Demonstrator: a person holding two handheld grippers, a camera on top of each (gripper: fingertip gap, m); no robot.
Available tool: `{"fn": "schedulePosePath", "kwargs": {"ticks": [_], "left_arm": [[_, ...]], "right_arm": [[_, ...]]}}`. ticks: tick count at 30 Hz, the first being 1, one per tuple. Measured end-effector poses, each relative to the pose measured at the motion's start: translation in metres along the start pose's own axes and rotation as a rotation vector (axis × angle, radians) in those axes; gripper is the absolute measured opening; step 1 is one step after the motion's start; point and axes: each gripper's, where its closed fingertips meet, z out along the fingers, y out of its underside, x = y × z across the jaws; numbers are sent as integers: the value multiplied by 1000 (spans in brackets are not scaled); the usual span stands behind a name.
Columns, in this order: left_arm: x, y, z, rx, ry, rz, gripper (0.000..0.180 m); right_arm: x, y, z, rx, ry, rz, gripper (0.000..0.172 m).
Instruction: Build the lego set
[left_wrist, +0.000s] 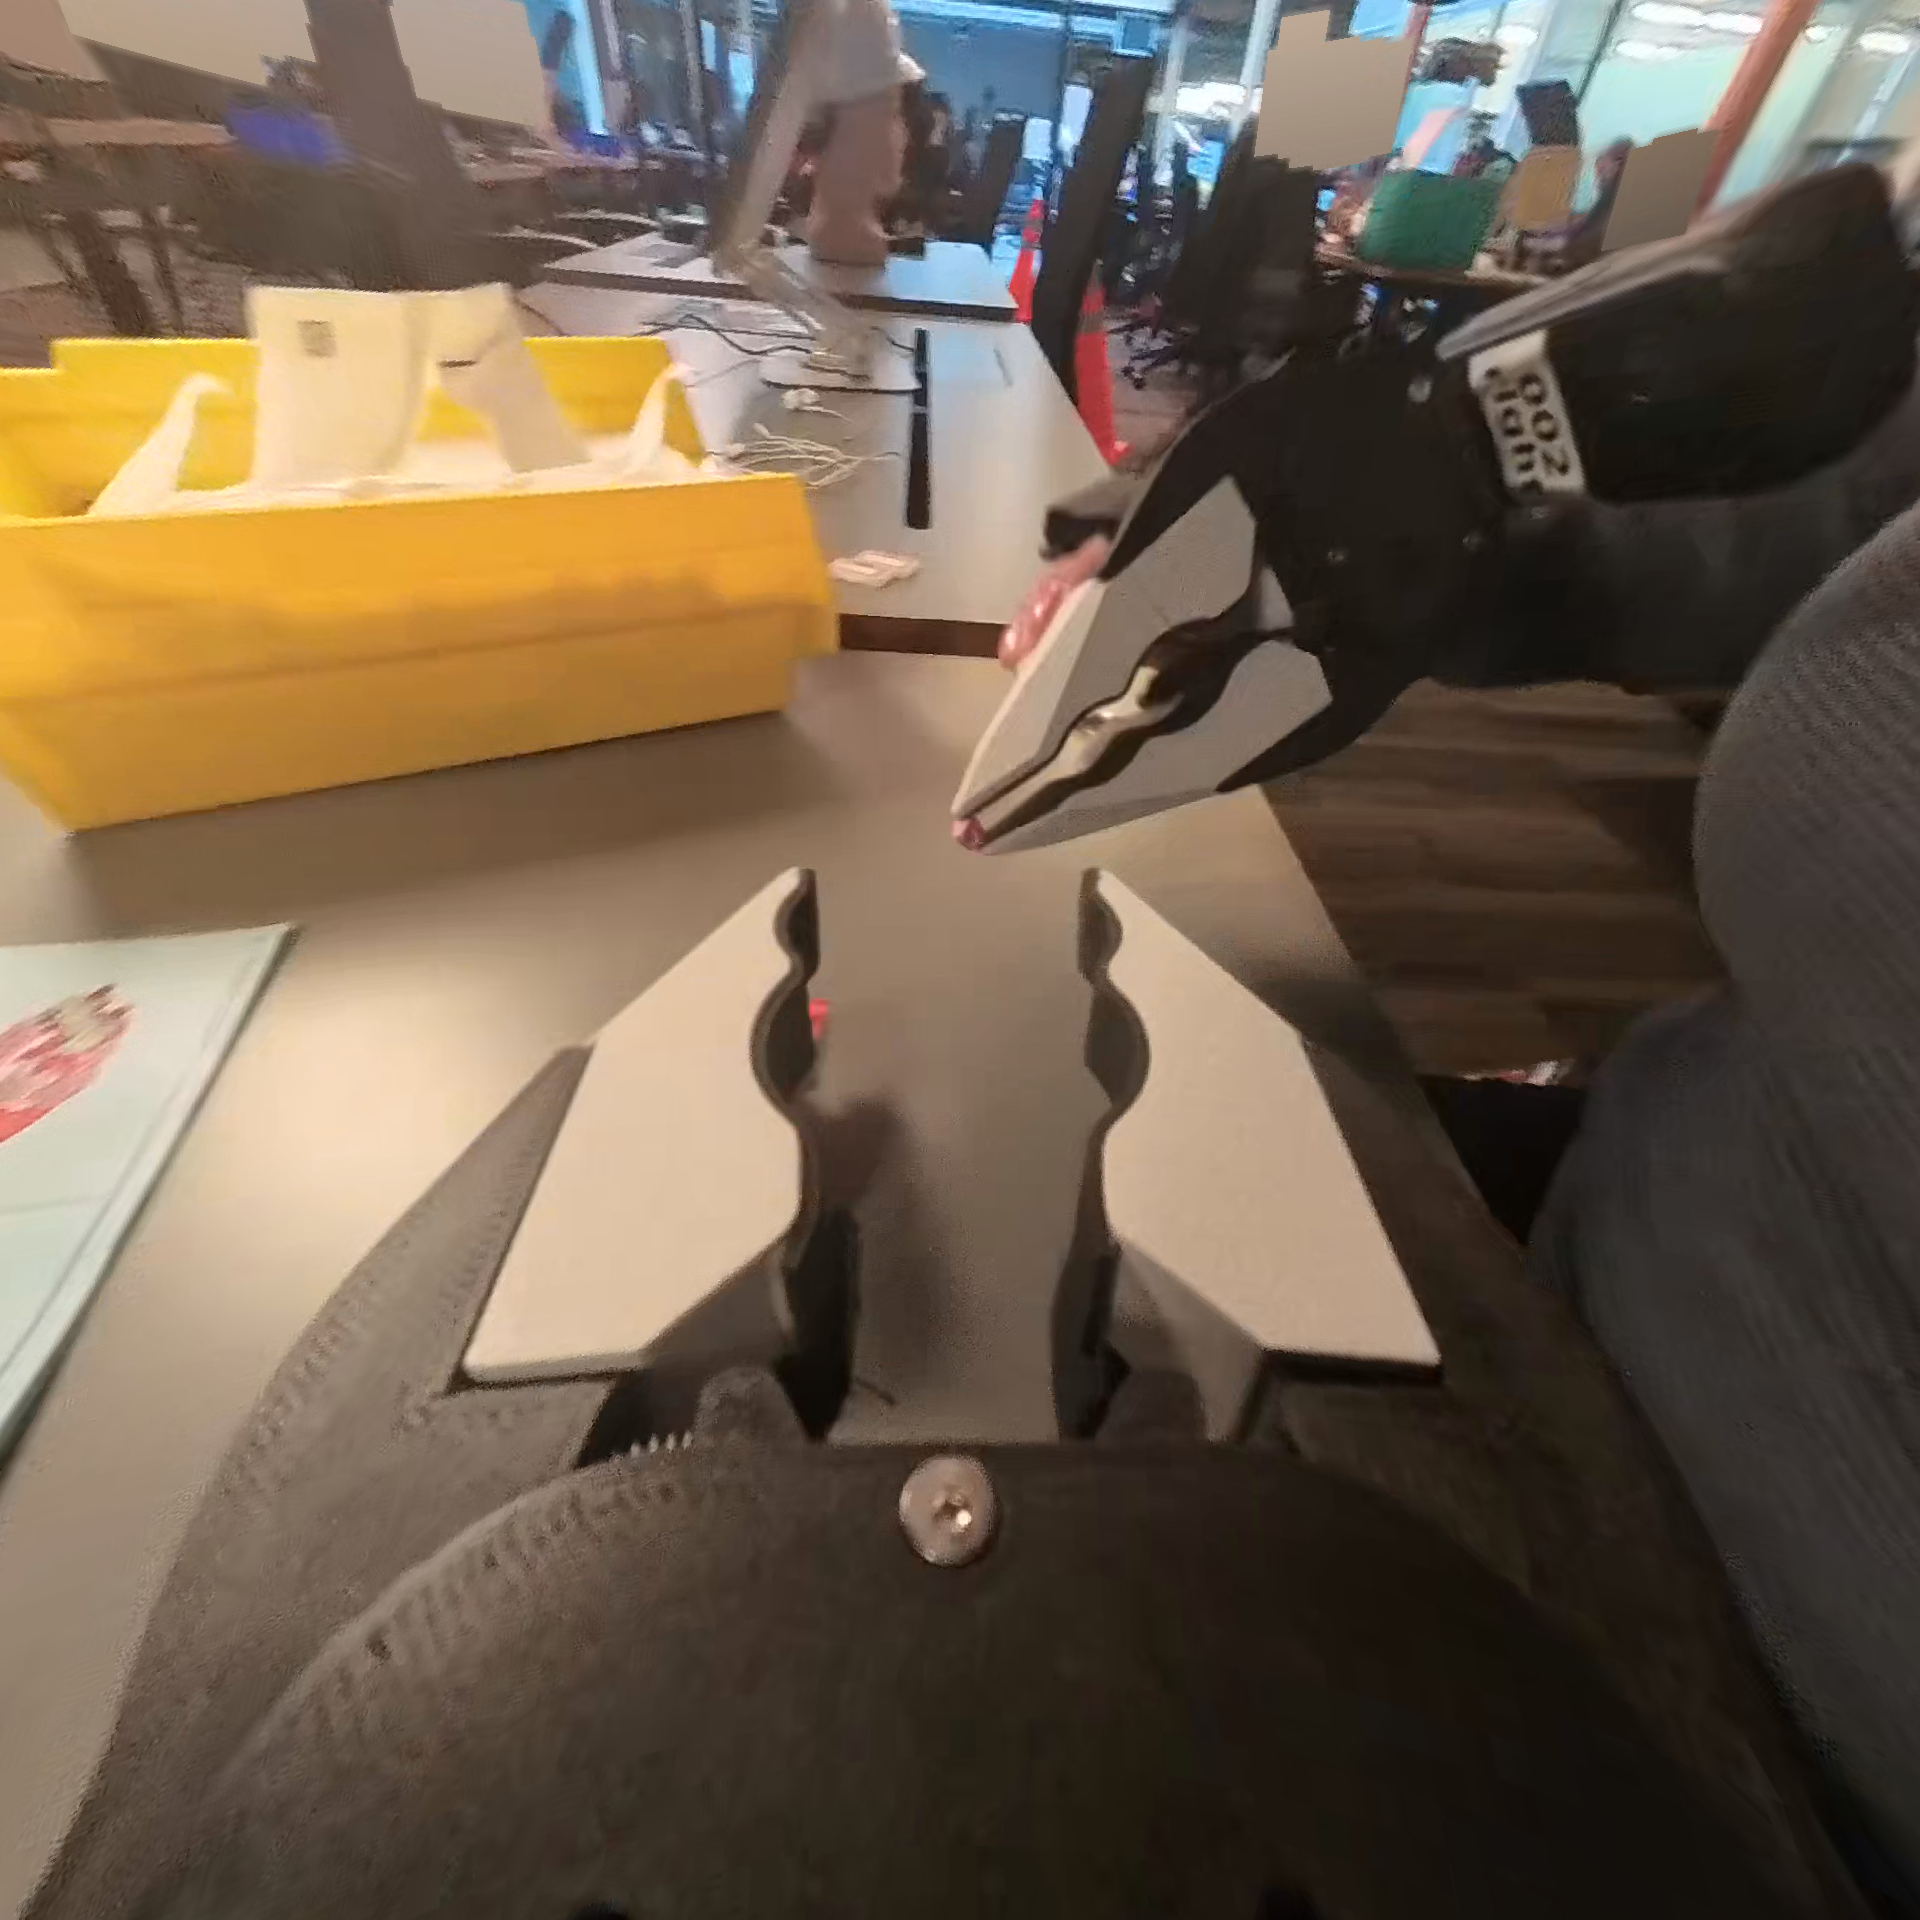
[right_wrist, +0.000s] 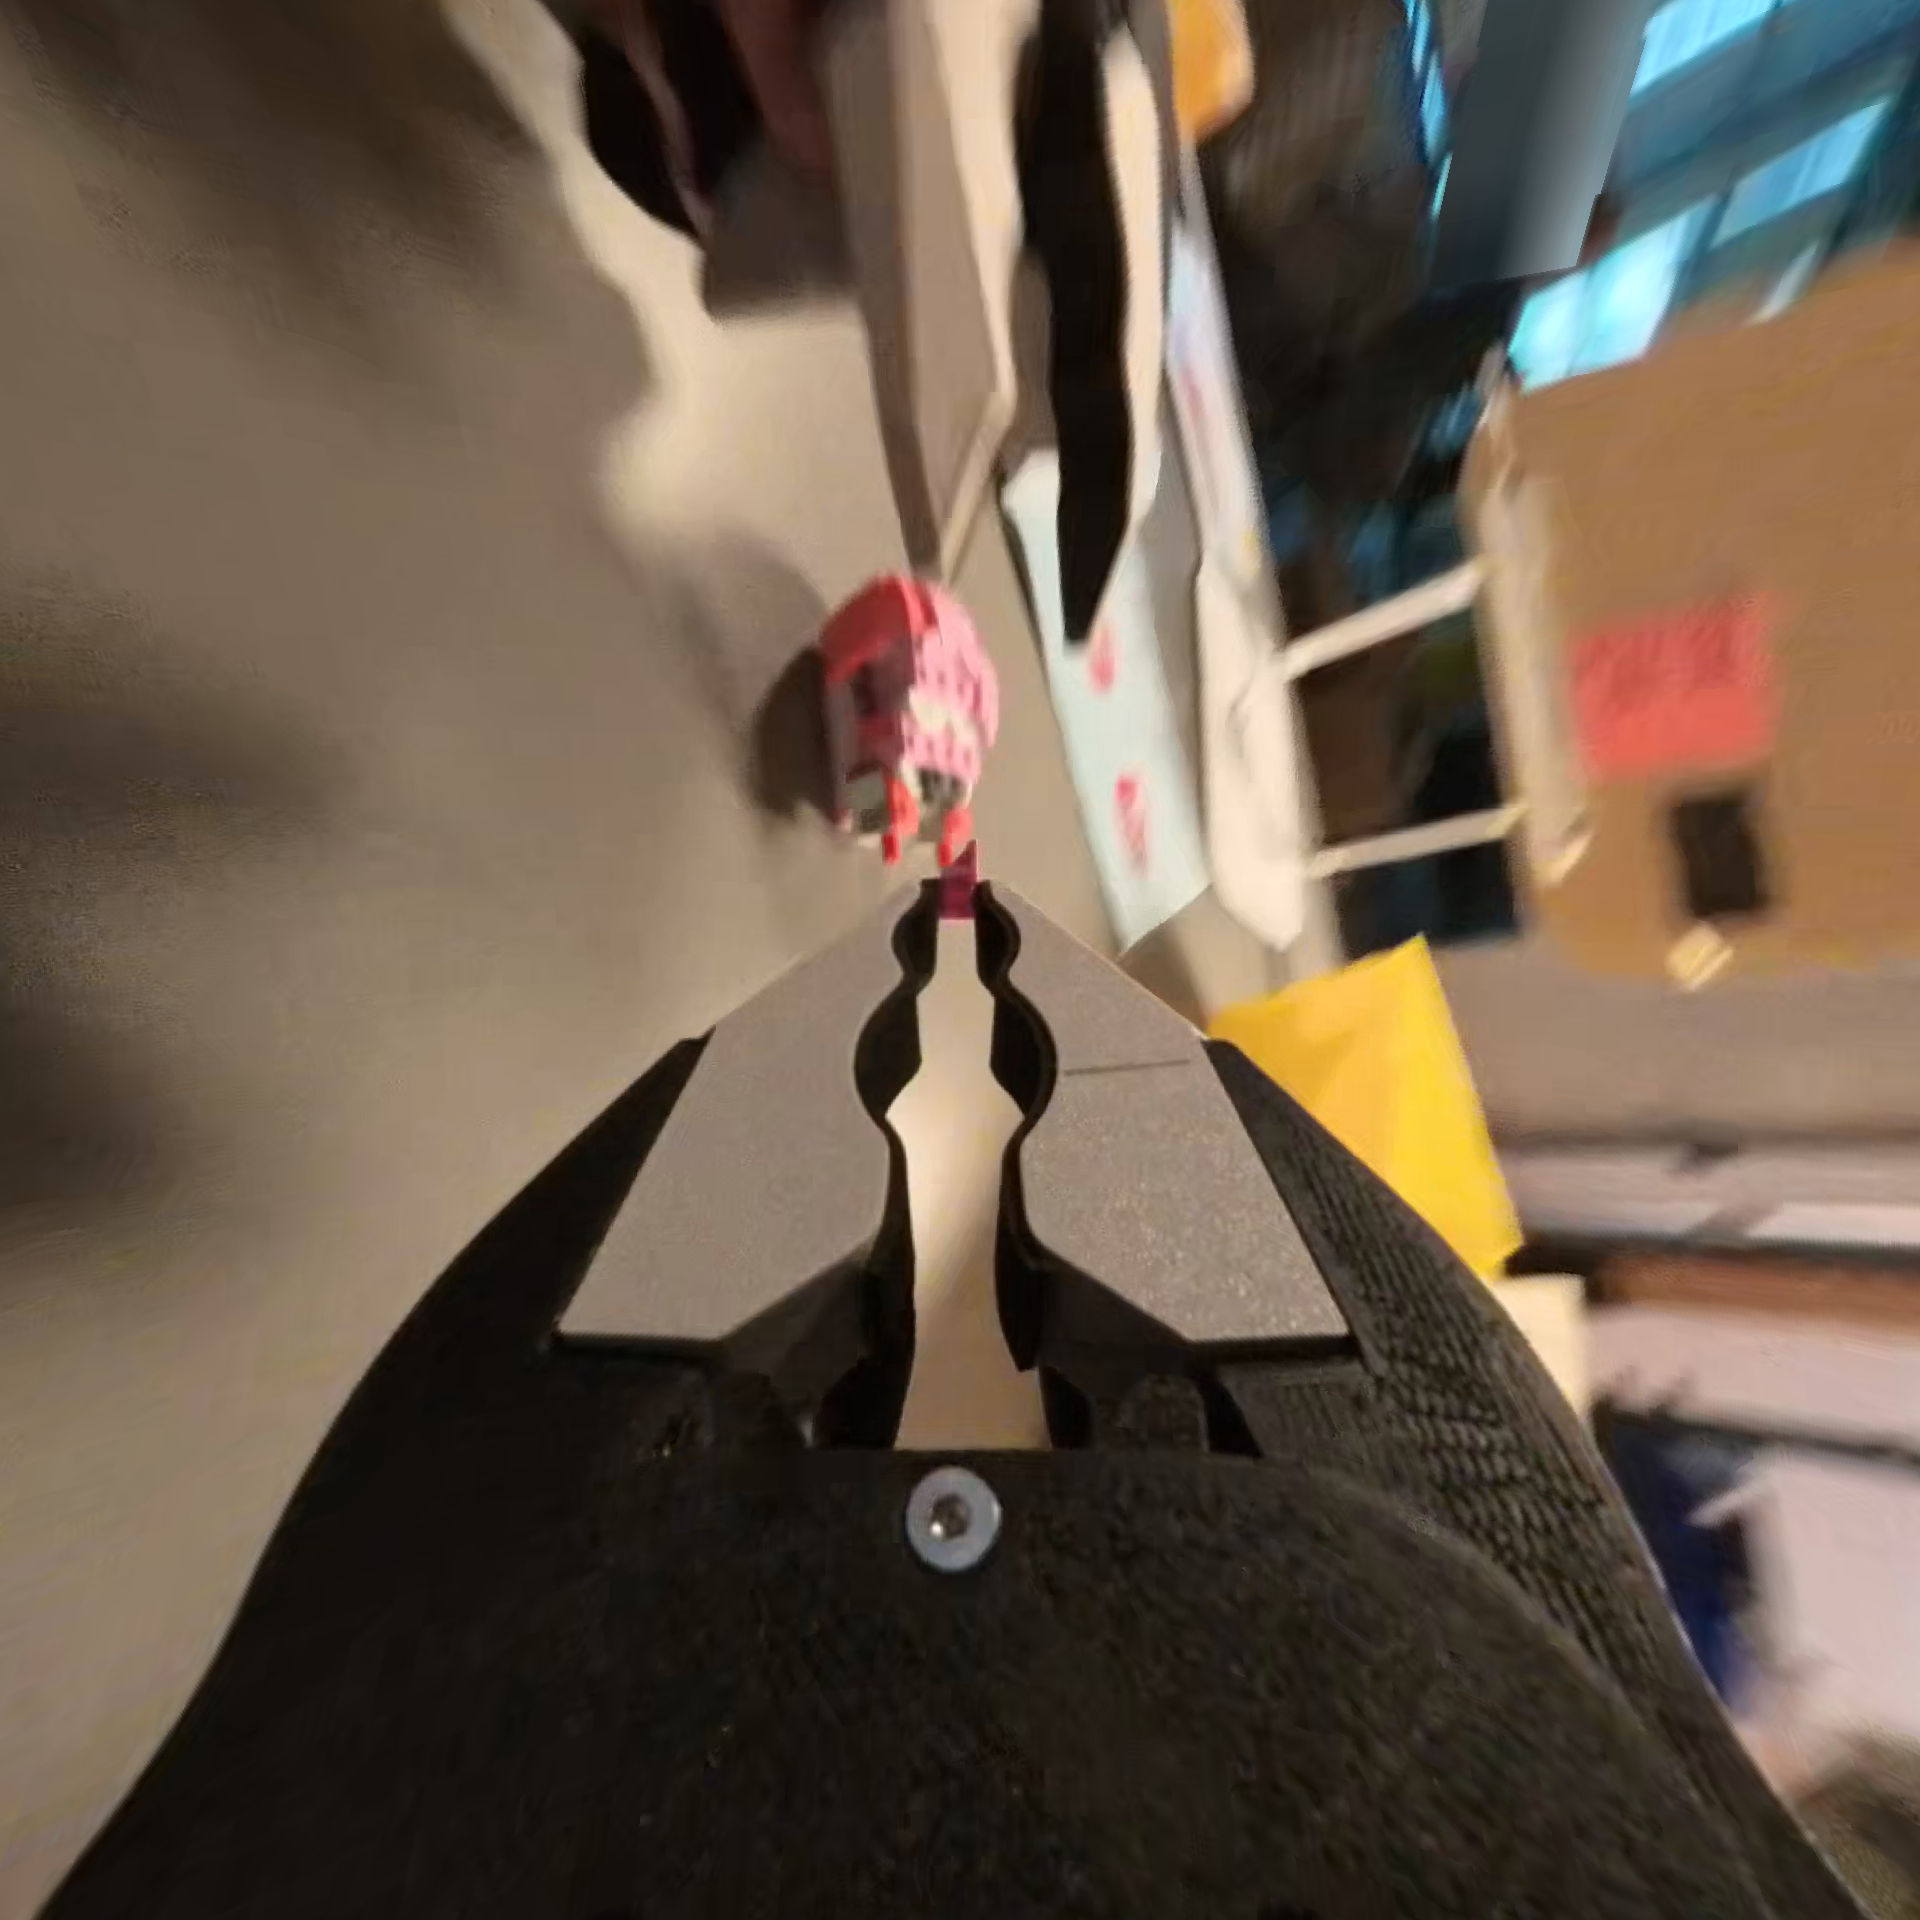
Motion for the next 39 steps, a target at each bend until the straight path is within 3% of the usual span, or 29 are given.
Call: {"fn": "schedulePosePath", "kwargs": {"ticks": [2, 6, 11, 14, 17, 19, 21, 24, 26, 29, 39], "left_arm": [[11, 3, 9, -15, 25, 22, 43], [19, 6, 20, -13, 40, 5, 31], [20, -13, 13, 120, 64, -40, 21], [19, -11, 12, 109, 71, -42, 7], [18, -13, 11, 112, 69, -36, 5], [16, -15, 9, 127, 66, -50, 4], [14, -19, 7, 166, 76, -91, 4], [12, -34, -3, 287, 97, -113, 4], [14, -40, -9, 326, 102, -72, 4], [20, -41, -10, 336, 117, -24, 4], [28, -34, -7, 282, 186, -37, 4]], "right_arm": [[2, -17, -2, 75, 48, -188, 5], [10, -35, -4, 150, 101, -300, 5], [10, -44, -3, 184, 86, -371, 5], [9, -48, -2, 191, 87, -394, 5], [11, -49, -3, 195, 101, -392, 5], [13, -51, -2, 222, 91, -262, 6], [13, -55, -4, 294, -34, 84, 21], [32, -69, -14, 476, -216, 656, 20], [44, -70, -17, 549, -271, 876, 13], [38, -74, -16, 568, -354, 957, 10], [25, -69, -16, 499, -429, 937, 0]]}}
